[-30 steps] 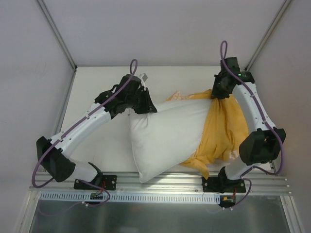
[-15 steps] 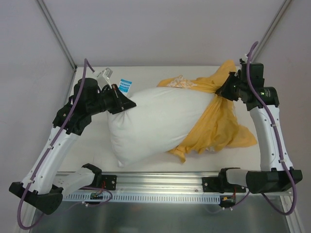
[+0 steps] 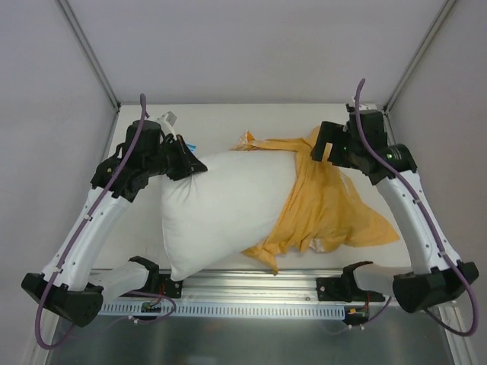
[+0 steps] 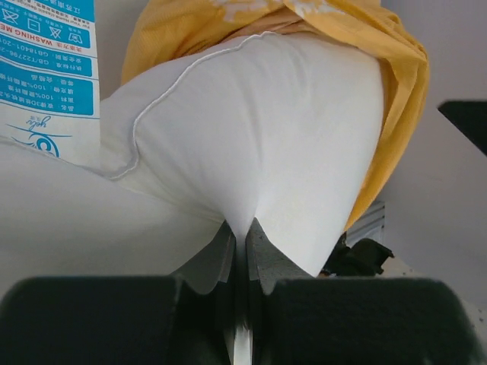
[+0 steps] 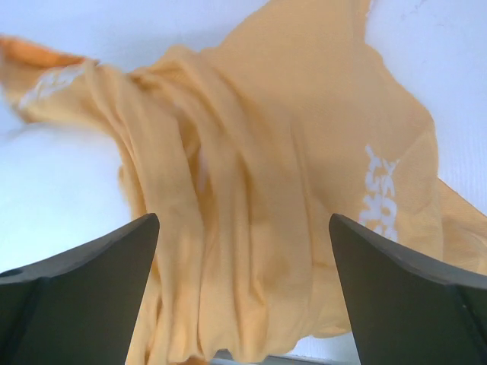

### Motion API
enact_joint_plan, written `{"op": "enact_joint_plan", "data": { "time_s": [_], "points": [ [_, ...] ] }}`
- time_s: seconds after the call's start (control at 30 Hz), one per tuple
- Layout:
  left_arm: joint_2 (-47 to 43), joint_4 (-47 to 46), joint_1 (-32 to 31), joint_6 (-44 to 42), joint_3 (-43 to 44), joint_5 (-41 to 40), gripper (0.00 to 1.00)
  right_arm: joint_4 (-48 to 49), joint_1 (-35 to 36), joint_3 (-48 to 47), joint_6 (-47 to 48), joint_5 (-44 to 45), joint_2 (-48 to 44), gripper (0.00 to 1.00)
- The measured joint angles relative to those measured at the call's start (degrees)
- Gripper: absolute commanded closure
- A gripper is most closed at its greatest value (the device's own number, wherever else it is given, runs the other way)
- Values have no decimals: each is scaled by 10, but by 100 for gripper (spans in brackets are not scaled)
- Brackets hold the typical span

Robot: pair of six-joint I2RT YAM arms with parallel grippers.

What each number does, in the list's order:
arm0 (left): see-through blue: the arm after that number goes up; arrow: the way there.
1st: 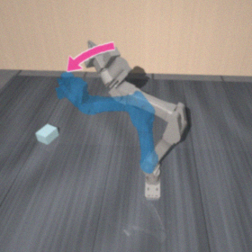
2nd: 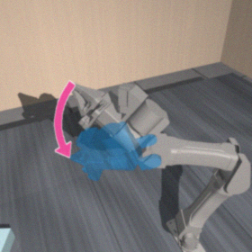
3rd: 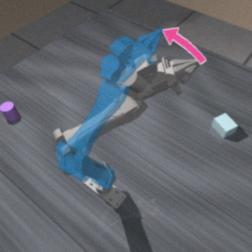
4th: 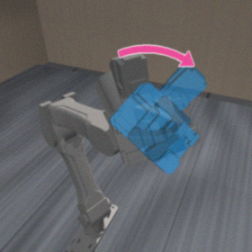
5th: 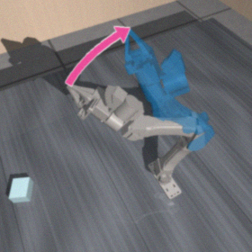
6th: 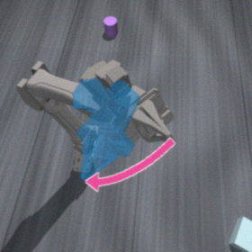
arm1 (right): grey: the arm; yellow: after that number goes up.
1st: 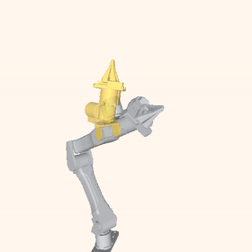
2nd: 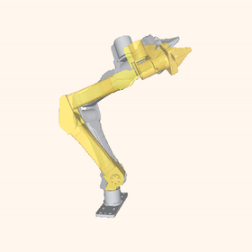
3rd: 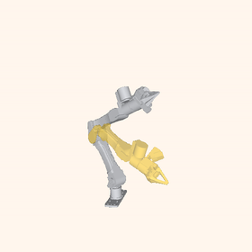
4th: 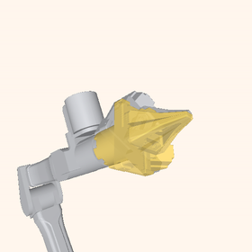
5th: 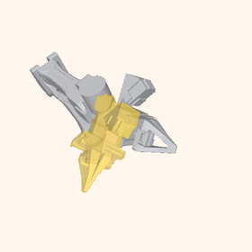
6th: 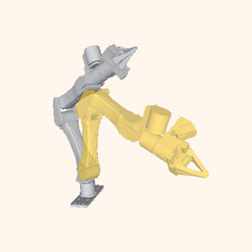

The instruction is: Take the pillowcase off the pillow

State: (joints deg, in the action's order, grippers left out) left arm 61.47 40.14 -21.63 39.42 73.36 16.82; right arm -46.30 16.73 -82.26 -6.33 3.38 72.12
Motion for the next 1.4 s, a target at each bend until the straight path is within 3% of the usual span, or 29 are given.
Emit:
{"op": "enact_joint_plan", "data": {
  "time_s": [0.07,0.2,0.4,0.67,0.93,1.0,1.1,1.17,1.27,1.3,1.37,1.4],
  "points": [
    [16,0,0,0,0,-15,100,7,33,37,-4,13,-56,0],
    [65,-1,4,0,0,-49,100,20,163,117,-22,60,-164,4],
    [110,-5,15,3,0,-69,100,35,335,231,-96,135,-212,4],
    [110,-8,15,7,0,-71,100,120,526,285,-187,181,-79,4],
    [110,-9,15,7,0,-71,100,150,577,280,-224,204,38,1],
    [110,-9,15,7,0,-71,100,150,581,280,-233,204,51,5],
    [110,-9,15,7,1,-71,100,150,587,280,-242,207,56,14],
    [110,-9,19,7,2,-70,100,148,590,280,-247,213,57,26],
    [110,-9,27,7,2,-66,100,140,591,286,-258,229,57,48],
    [110,-9,31,6,2,-63,100,137,591,290,-260,236,56,61],
    [110,-8,44,5,3,-54,100,131,589,303,-262,247,48,73],
    [110,-7,51,5,5,-50,100,130,583,315,-263,250,38,87]
  ]
}}
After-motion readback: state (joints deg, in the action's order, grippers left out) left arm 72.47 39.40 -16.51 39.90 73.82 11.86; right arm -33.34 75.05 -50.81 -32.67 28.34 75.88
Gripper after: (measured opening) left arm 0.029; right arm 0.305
